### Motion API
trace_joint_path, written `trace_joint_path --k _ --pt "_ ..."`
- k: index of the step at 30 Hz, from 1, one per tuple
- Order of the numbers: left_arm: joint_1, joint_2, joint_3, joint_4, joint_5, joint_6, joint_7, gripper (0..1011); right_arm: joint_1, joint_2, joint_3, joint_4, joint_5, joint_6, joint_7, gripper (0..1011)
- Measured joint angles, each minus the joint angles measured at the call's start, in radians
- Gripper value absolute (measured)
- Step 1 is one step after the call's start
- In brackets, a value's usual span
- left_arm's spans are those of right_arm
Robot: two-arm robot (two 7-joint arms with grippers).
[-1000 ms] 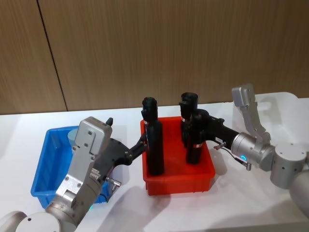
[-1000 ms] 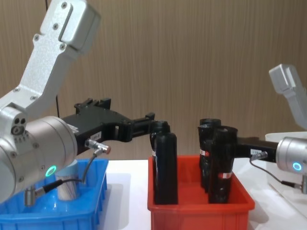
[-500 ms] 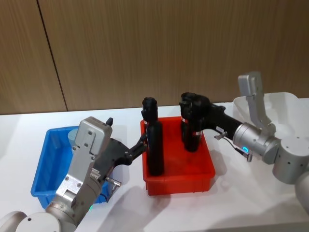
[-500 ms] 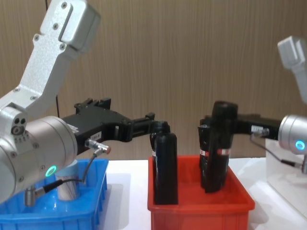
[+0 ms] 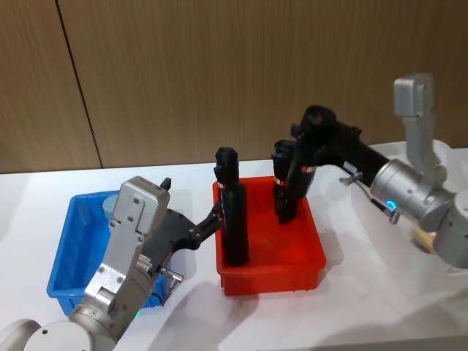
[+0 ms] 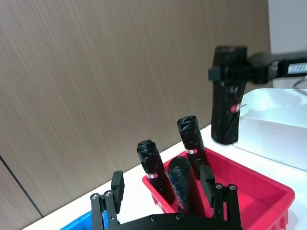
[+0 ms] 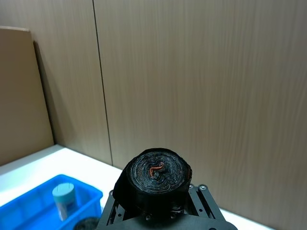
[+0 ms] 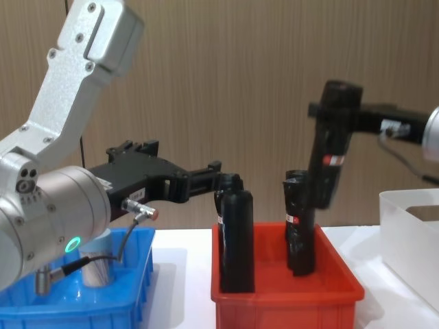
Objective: Pick the cotton swabs from the blue box and place them into the white box.
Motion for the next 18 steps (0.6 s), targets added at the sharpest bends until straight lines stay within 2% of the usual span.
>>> trace_joint_path --k 10,18 --pt "0.000 0.000 0.000 0.000 0.000 0.000 0.000 1003 -0.066 0.048 0.032 -0.183 0.013 0.041 -0.070 447" --pt "0.000 0.000 0.000 0.000 0.000 0.000 0.000 1002 -0.102 0.083 0.057 -0.271 -0.004 0.065 -0.132 447"
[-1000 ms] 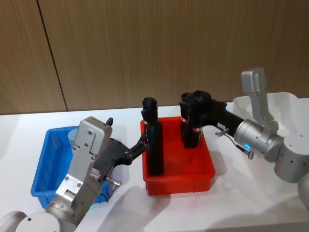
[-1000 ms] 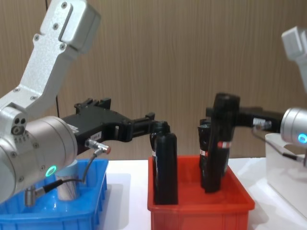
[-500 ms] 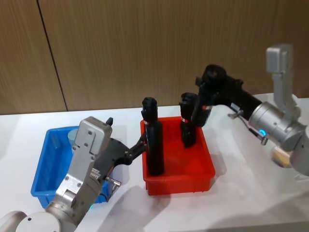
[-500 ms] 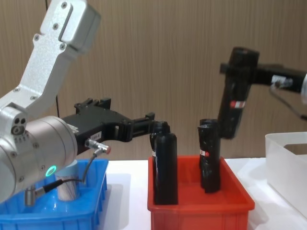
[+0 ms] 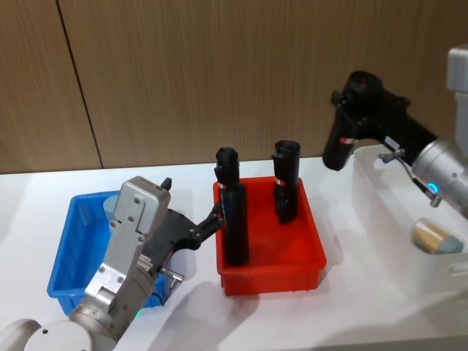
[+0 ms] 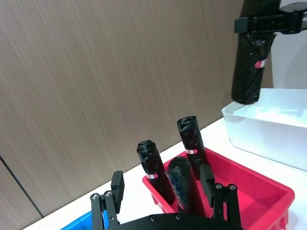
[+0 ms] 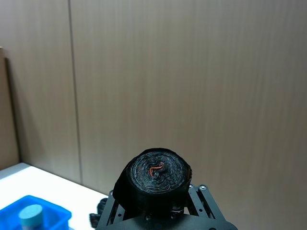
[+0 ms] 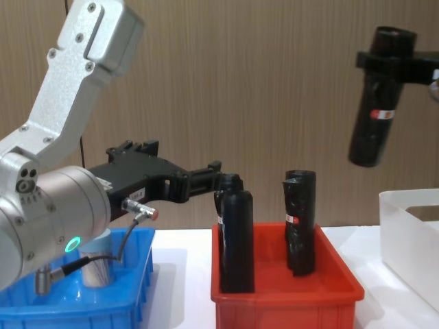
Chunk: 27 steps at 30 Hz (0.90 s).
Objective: Pick the cotton swabs from the blue box and place them into the white box.
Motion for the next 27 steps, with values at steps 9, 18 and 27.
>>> trace_joint_path --k 9,18,27 --pt "0.000 0.000 0.000 0.000 0.000 0.000 0.000 1003 -0.029 0.036 0.027 -0.047 -0.040 0.044 -0.079 447" --pt "0.000 0.000 0.000 0.000 0.000 0.000 0.000 1003 -0.039 0.059 0.046 -0.030 -0.075 0.081 -0.130 447" --pt "0.000 0.000 0.000 0.000 0.000 0.000 0.000 1003 -0.028 0.071 0.060 0.048 -0.115 0.100 -0.175 447"
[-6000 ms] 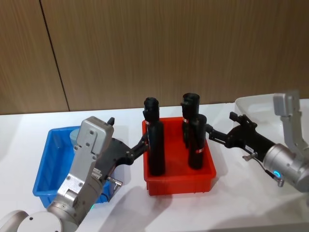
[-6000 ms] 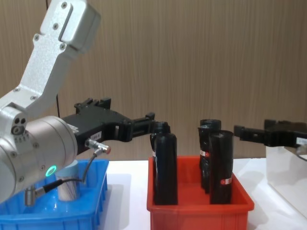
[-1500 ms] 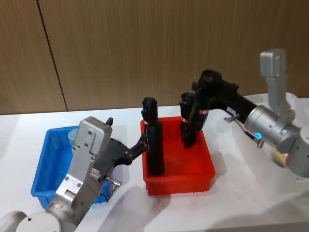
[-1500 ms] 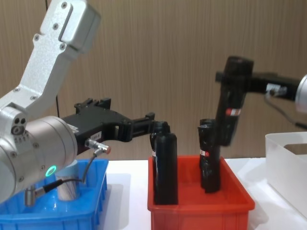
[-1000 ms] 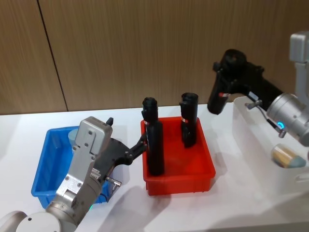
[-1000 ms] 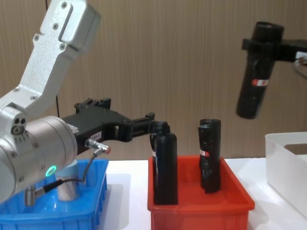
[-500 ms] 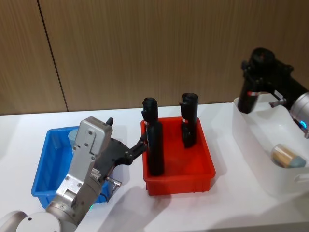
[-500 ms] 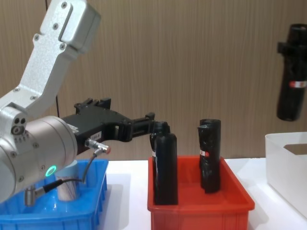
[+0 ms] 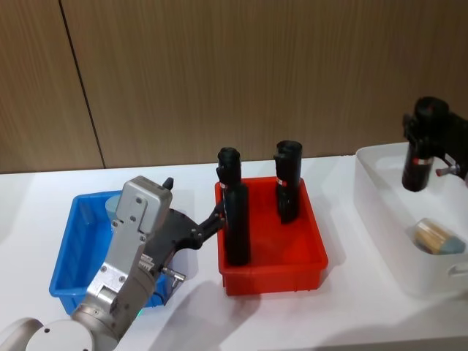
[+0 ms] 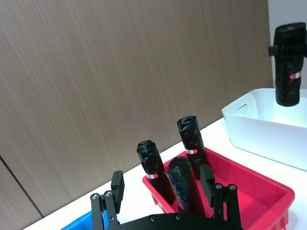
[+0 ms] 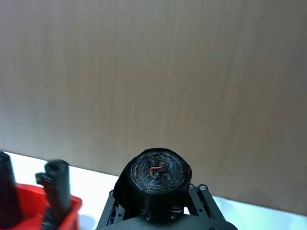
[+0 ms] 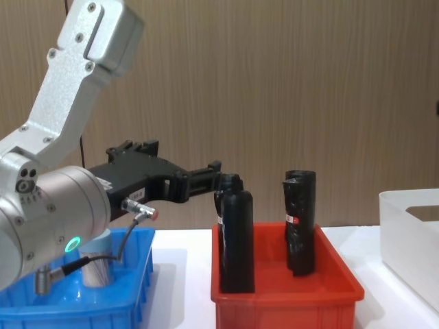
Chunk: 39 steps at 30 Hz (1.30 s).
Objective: Pick the cotton swabs from the blue box and place them into the white box.
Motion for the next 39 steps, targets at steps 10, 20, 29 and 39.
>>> trace_joint_path --k 10,20,29,39 --pt "0.000 0.000 0.000 0.000 0.000 0.000 0.000 1003 0.030 0.005 0.013 0.117 -0.017 0.002 -0.027 447" --pt "0.000 0.000 0.000 0.000 0.000 0.000 0.000 1003 0.047 0.005 0.019 0.180 -0.019 -0.007 -0.030 653" --pt "0.000 0.000 0.000 0.000 0.000 0.000 0.000 1003 0.051 0.006 0.023 0.197 -0.019 -0.021 -0.030 951" --pt "0.000 0.000 0.000 0.000 0.000 0.000 0.000 1003 0.050 0.007 0.025 0.200 -0.019 -0.028 -0.030 1002"
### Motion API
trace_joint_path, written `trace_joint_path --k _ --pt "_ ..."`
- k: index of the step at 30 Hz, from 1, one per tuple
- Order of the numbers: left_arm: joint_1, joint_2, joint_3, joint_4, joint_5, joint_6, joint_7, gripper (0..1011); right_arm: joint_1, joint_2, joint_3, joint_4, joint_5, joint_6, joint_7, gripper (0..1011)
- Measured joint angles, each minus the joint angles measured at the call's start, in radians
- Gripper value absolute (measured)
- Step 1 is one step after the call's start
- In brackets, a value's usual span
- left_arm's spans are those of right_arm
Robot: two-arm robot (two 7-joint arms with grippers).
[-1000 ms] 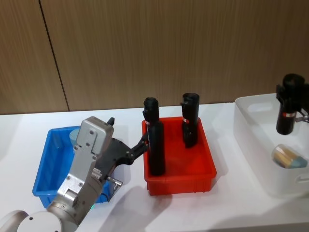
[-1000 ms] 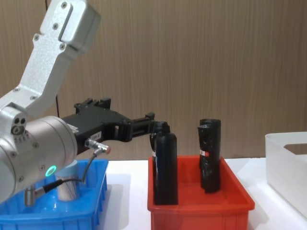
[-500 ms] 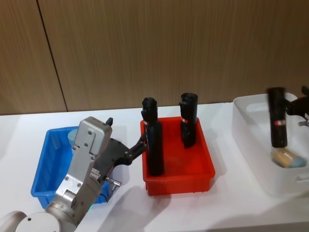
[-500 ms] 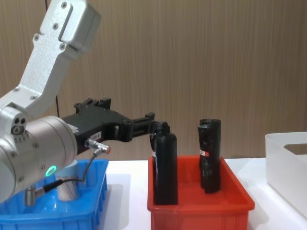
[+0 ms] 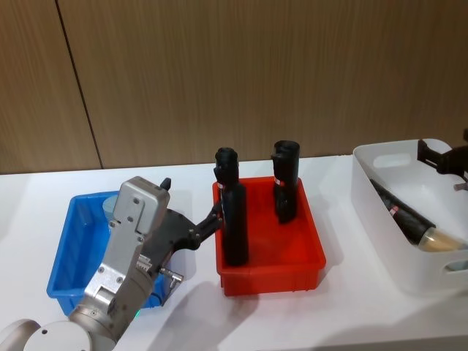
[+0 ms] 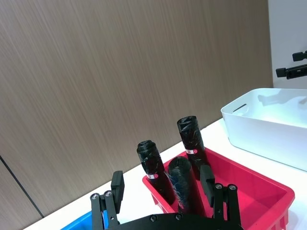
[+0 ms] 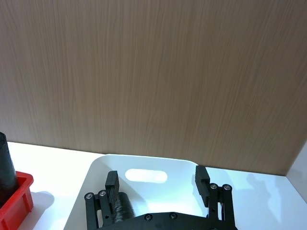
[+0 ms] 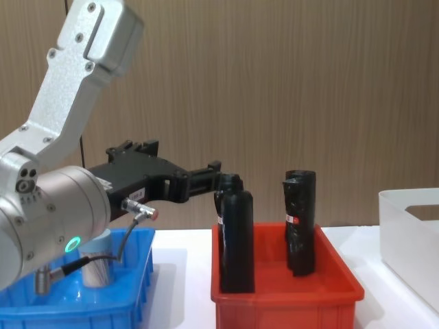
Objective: Pick the cotton swabs from the blue box and place them into the white box.
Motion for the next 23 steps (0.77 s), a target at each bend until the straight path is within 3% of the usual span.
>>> trace_joint_path --k 23 --pt "0.000 0.000 0.000 0.000 0.000 0.000 0.000 1003 0.000 0.000 0.002 0.003 0.001 -0.005 0.002 1002"
